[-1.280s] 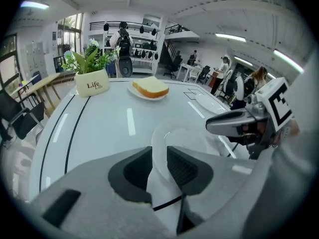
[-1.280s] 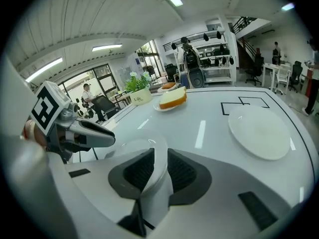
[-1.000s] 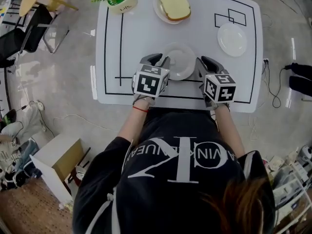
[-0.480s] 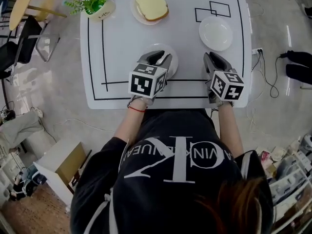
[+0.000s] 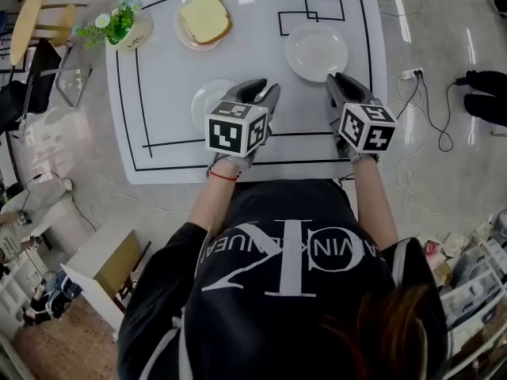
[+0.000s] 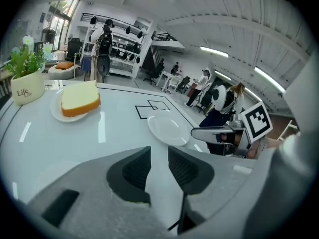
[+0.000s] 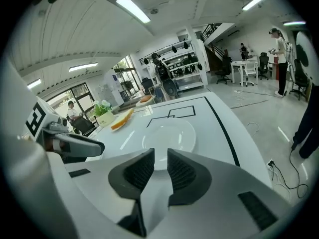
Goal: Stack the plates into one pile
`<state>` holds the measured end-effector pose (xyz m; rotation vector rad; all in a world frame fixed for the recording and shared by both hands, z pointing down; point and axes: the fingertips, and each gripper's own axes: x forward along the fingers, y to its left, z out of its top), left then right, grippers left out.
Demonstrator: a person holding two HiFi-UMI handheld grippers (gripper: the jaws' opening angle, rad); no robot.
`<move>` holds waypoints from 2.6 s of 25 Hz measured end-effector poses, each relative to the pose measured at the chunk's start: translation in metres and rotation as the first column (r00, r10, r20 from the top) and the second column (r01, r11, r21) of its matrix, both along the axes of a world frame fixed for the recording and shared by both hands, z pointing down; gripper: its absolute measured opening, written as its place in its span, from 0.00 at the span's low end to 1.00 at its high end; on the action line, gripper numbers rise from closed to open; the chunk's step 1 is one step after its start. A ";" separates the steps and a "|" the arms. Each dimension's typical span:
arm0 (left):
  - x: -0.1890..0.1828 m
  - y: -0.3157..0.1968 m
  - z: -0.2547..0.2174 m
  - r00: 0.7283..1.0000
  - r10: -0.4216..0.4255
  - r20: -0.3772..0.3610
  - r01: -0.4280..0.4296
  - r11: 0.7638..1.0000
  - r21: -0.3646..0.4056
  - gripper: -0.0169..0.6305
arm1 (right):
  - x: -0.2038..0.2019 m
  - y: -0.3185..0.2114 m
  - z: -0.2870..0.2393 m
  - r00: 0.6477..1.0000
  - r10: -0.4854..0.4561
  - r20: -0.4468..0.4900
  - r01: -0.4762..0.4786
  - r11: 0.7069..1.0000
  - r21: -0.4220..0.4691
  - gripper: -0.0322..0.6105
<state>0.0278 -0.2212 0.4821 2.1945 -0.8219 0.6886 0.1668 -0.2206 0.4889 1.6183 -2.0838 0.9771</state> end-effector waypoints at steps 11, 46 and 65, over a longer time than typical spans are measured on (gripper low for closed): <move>0.038 -0.029 0.019 0.991 -0.132 0.000 0.132 0.990 -0.041 0.22 | 0.042 -0.028 0.012 0.999 -0.047 -0.005 0.047 0.999 -0.013 0.19; 0.058 -0.053 0.044 0.961 -0.278 -0.006 0.274 0.952 -0.133 0.22 | 0.048 -0.063 0.029 0.983 -0.181 -0.030 0.177 0.980 -0.095 0.20; 0.002 -0.028 0.016 0.923 -0.384 -0.015 0.382 0.921 -0.079 0.16 | -0.002 -0.051 -0.009 0.982 -0.189 0.022 0.188 0.982 0.029 0.15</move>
